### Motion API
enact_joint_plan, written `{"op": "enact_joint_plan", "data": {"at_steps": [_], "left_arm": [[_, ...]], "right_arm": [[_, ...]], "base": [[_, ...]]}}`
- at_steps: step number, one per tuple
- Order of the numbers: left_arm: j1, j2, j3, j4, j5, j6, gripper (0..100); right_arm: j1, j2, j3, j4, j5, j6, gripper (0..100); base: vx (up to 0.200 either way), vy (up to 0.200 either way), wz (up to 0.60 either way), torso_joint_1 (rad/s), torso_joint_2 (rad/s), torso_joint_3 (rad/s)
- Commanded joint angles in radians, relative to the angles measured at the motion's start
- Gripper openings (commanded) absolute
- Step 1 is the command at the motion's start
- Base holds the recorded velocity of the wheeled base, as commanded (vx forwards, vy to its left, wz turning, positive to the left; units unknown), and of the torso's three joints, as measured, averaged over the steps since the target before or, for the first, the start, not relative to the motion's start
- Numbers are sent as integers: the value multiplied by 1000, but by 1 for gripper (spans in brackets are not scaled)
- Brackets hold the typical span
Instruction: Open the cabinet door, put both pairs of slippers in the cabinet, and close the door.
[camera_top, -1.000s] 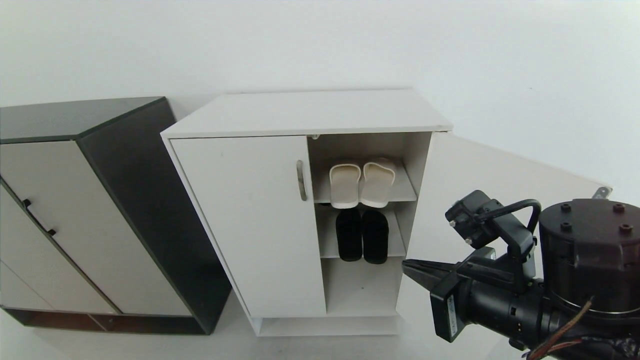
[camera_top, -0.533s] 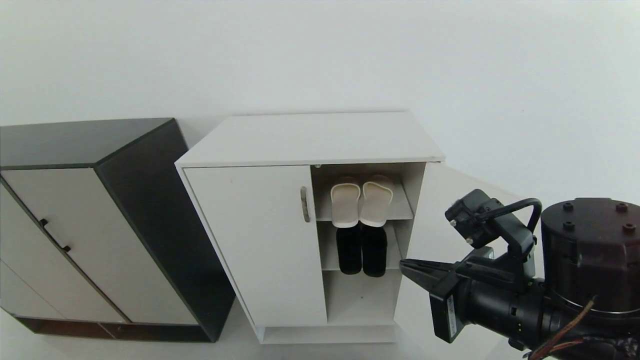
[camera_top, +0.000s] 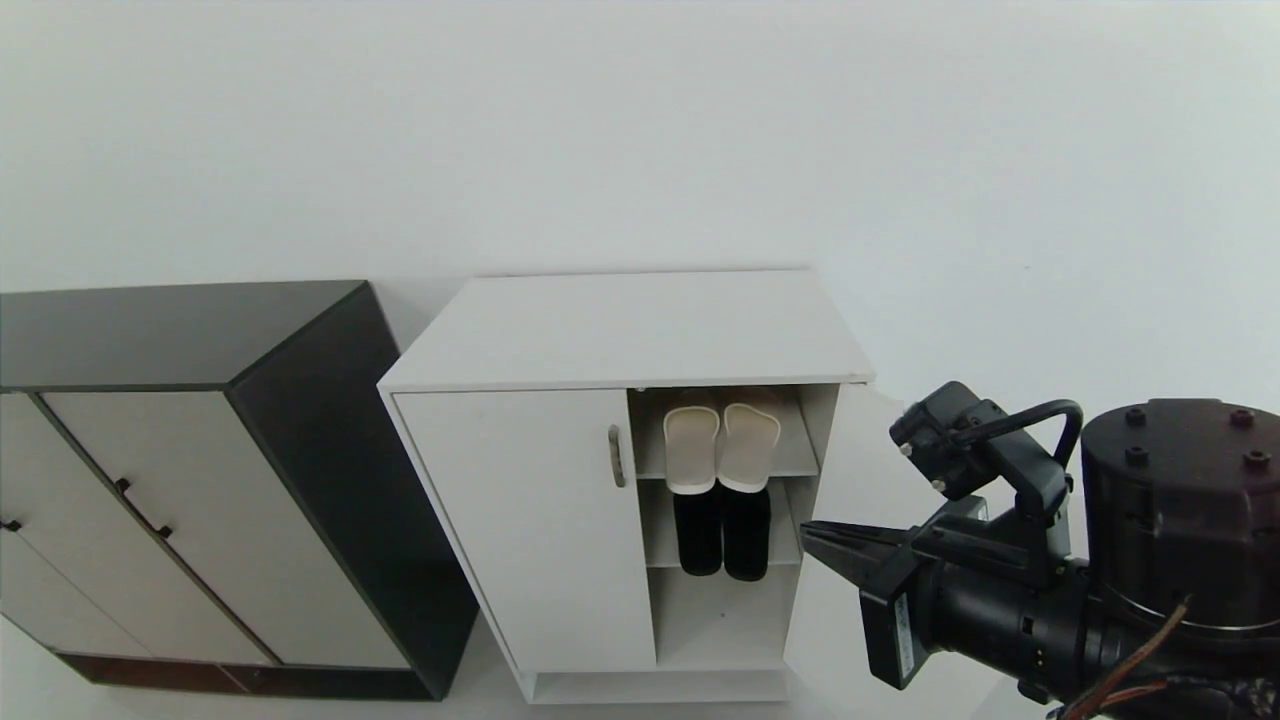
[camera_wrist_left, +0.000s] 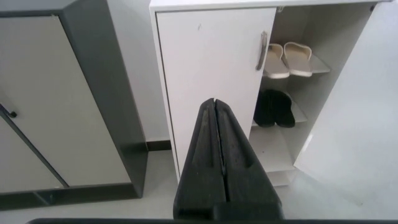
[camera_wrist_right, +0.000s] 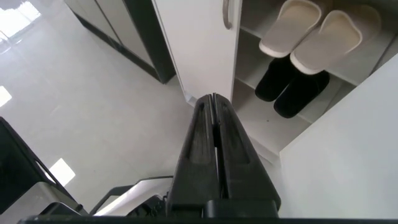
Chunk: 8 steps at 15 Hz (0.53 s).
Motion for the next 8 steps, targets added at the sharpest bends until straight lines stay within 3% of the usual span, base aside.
{"op": "enact_joint_plan", "data": {"at_steps": [1, 5, 8], "left_arm": [[0, 0, 0, 0, 0, 0, 0], [0, 0, 0, 1, 0, 0, 0], [0, 0, 0, 0, 0, 0, 0]], "right_arm": [[0, -1, 1, -1, 0, 0, 0], [0, -1, 12, -1, 1, -1, 0], [0, -2, 16, -1, 0, -1, 0]], "base": [[0, 0, 0, 251, -579, -325], [0, 0, 0, 235, -531, -290], [0, 0, 0, 29, -67, -37]]}}
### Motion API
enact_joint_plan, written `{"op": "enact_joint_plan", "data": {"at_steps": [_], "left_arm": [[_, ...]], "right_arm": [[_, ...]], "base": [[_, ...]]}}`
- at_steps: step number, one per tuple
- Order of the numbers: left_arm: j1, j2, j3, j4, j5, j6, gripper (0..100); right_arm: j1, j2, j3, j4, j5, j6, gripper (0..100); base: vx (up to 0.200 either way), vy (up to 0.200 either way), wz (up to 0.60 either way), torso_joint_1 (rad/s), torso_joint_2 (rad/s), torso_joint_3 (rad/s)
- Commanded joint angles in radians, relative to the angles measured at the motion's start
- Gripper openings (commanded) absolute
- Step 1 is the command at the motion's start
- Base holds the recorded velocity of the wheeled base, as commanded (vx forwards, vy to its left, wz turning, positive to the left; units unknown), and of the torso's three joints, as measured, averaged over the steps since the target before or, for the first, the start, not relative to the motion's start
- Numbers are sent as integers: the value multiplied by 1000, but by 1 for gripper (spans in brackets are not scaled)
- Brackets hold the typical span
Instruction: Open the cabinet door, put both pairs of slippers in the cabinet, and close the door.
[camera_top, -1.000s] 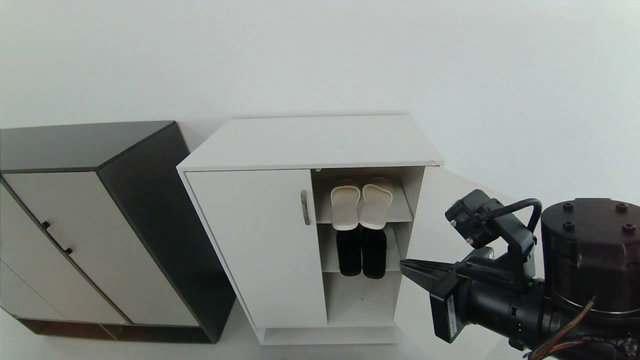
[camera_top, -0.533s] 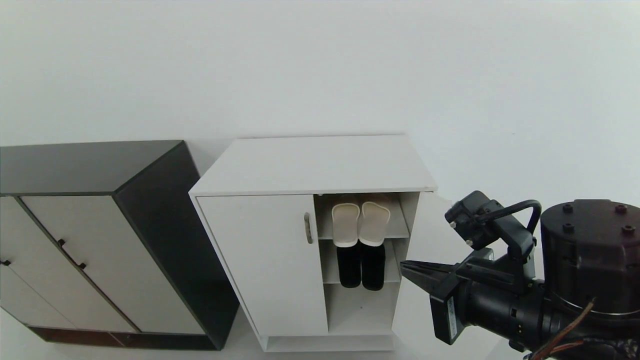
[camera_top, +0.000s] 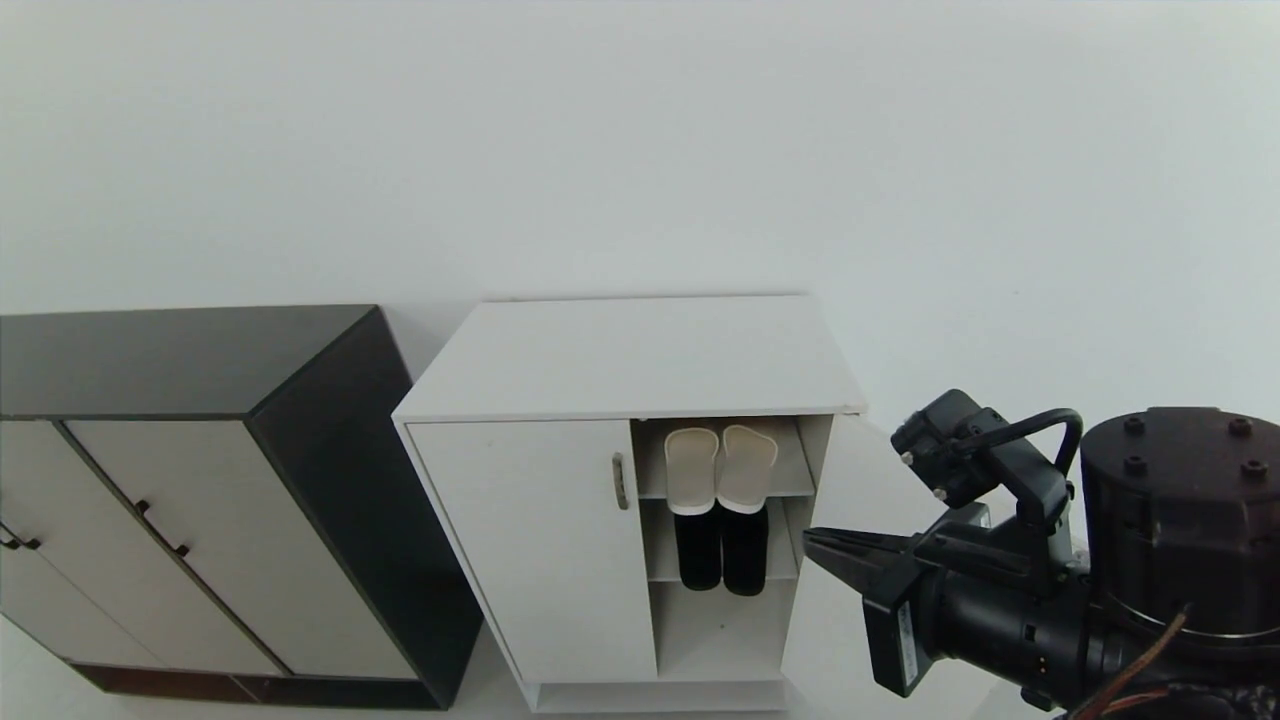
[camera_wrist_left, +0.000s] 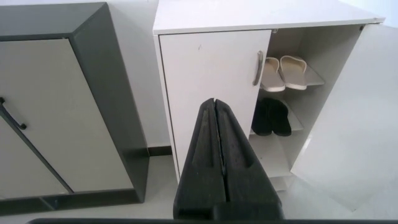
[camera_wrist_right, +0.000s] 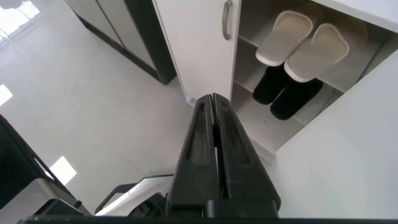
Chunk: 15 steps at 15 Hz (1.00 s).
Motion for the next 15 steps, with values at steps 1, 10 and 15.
{"op": "enact_joint_plan", "data": {"at_steps": [1, 10, 15], "left_arm": [[0, 0, 0, 0, 0, 0, 0], [0, 0, 0, 1, 0, 0, 0], [0, 0, 0, 0, 1, 0, 0]], "right_arm": [[0, 0, 2, 0, -1, 0, 0], [-1, 9, -1, 0, -2, 0, 0], [-64, 44, -3, -21, -4, -1, 0]], "base": [[0, 0, 0, 0, 0, 0], [0, 0, -400, 3, -1, 0], [0, 0, -120, 1, 0, 0]]}}
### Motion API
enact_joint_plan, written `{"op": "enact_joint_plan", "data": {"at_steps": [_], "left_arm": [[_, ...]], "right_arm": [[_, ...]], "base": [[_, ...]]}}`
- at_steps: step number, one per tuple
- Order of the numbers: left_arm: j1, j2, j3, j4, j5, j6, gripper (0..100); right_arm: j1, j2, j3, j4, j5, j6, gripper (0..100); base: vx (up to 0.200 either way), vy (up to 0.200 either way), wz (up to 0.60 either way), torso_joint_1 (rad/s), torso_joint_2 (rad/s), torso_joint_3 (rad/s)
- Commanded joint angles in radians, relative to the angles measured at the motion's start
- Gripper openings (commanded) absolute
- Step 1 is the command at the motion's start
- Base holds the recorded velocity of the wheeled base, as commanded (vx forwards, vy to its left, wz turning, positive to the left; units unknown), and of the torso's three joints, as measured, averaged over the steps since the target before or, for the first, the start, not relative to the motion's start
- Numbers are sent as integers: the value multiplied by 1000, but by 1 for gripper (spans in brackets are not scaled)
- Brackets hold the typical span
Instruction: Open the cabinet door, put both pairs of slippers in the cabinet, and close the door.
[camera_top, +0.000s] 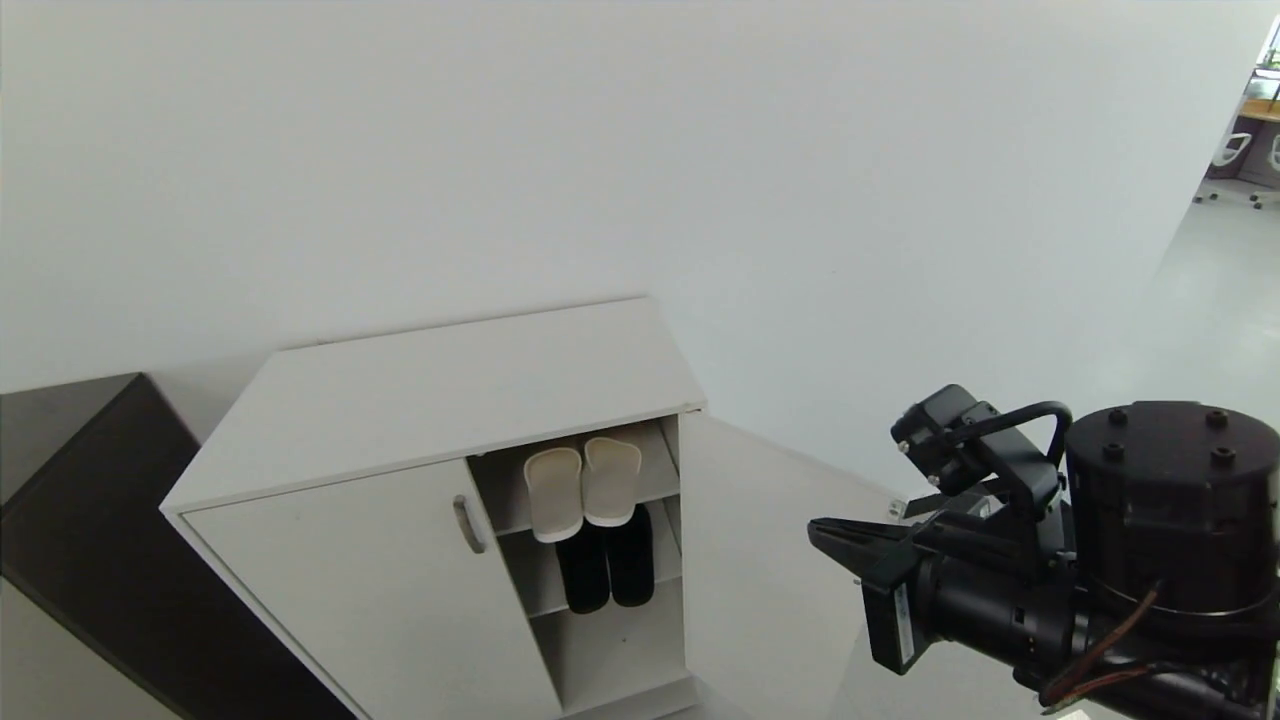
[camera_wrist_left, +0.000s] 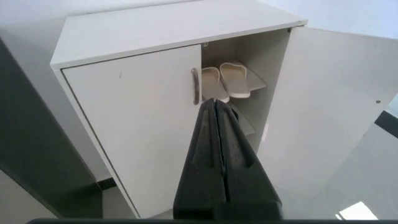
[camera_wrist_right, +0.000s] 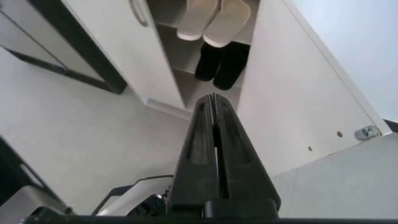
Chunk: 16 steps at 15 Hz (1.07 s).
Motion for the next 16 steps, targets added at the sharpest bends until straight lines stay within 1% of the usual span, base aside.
{"op": "enact_joint_plan", "data": {"at_steps": [1, 3, 5, 8, 10, 12, 14, 16], "left_arm": [[0, 0, 0, -1, -1, 0, 0], [0, 0, 0, -1, -1, 0, 0], [0, 0, 0, -1, -1, 0, 0], [0, 0, 0, -1, 1, -1, 0], [0, 0, 0, -1, 1, -1, 0], [0, 0, 0, -1, 1, -1, 0], [0, 0, 0, -1, 1, -1, 0], [0, 0, 0, -1, 1, -1, 0]], "right_arm": [[-53, 40, -2, -20, -2, -2, 0], [-127, 86, -10, -40, -2, -2, 0], [-195, 134, -28, -68, -2, -6, 0], [-248, 175, -47, -100, -8, -14, 0], [-290, 189, -61, -101, -8, -32, 0], [-330, 223, -64, -143, -6, -45, 0], [-345, 250, -77, -187, -6, -52, 0], [-365, 275, -120, -183, -2, -52, 0]], "base": [[0, 0, 0, 0, 0, 0], [0, 0, 0, 0, 0, 0], [-200, 0, 0, 5, 0, 9], [-200, 0, 0, 7, 6, -4], [0, 0, 0, 0, 0, 0], [0, 0, 0, 0, 0, 0], [0, 0, 0, 0, 0, 0], [0, 0, 0, 0, 0, 0]]}}
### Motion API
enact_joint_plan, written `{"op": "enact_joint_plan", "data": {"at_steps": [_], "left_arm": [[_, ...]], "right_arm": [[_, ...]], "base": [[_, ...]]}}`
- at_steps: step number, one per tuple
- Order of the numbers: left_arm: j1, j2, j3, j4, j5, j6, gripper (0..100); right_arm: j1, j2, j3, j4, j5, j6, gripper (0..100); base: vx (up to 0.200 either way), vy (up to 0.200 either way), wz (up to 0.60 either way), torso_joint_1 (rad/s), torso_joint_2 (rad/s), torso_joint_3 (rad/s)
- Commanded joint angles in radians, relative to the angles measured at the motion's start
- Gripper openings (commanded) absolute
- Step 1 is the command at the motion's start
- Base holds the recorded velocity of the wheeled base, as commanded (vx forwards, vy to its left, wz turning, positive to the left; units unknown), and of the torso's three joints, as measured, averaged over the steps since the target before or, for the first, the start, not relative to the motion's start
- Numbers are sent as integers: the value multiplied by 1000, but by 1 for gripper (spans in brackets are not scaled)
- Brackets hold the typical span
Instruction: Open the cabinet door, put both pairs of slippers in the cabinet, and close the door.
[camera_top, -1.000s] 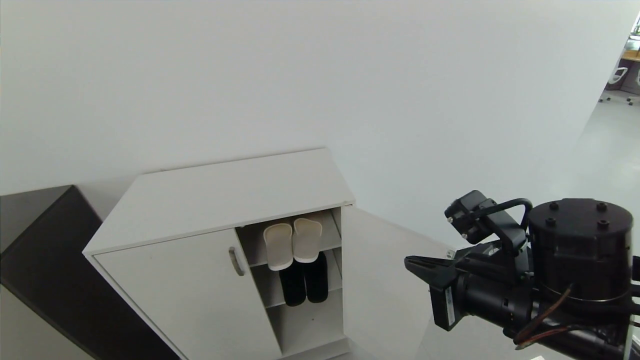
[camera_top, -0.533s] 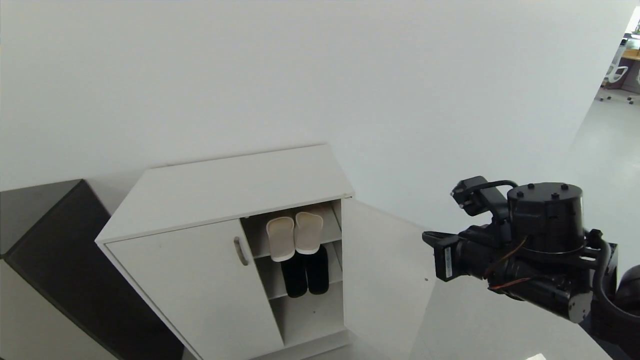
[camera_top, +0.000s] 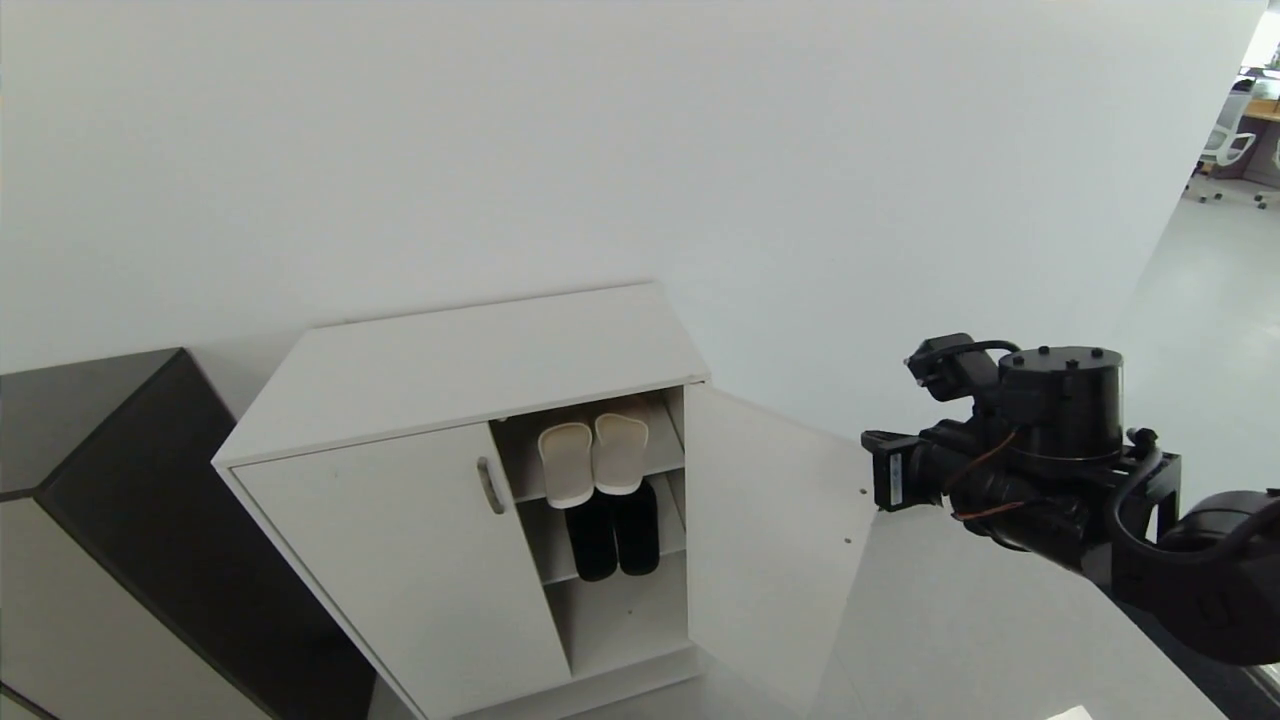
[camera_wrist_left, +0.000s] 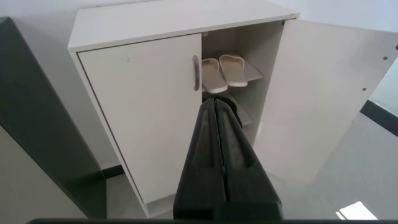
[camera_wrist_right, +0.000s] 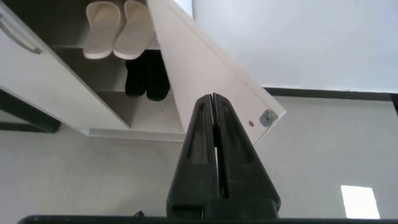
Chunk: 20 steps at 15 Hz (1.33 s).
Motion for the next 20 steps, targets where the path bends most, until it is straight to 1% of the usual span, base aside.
{"op": "enact_joint_plan", "data": {"at_steps": [1, 3, 4, 6, 7, 9, 12, 15, 20], "left_arm": [[0, 0, 0, 0, -2, 1, 0], [0, 0, 0, 0, -3, 3, 0], [0, 0, 0, 2, -3, 3, 0], [0, 0, 0, 2, -3, 3, 0], [0, 0, 0, 2, -3, 3, 0], [0, 0, 0, 2, -3, 3, 0], [0, 0, 0, 2, -3, 3, 0], [0, 0, 0, 2, -3, 1, 0], [0, 0, 0, 2, -3, 3, 0]], "right_arm": [[-39, 71, -82, 7, 0, 0, 0], [-89, 112, -165, 50, 0, 2, 0], [-113, 124, -186, 64, 2, 3, 0], [-153, 163, -212, 62, 17, 5, 0], [-165, 175, -220, 62, 40, 5, 0], [-176, 216, -241, 60, 51, 6, 0], [-176, 281, -257, 57, 53, 8, 0], [-165, 296, -255, 57, 54, 14, 0], [-78, 256, -198, 51, 43, 14, 0]], "base": [[0, 0, 0, 0, 0, 0], [0, 0, 0, 0, 0, 0], [0, 0, 0, 0, 0, 0], [0, 0, 0, 0, 0, 0], [0, 0, 0, 0, 0, 0], [0, 0, 0, 0, 0, 0], [0, 0, 0, 0, 0, 0], [0, 0, 0, 0, 0, 0], [0, 0, 0, 0, 0, 0]]}}
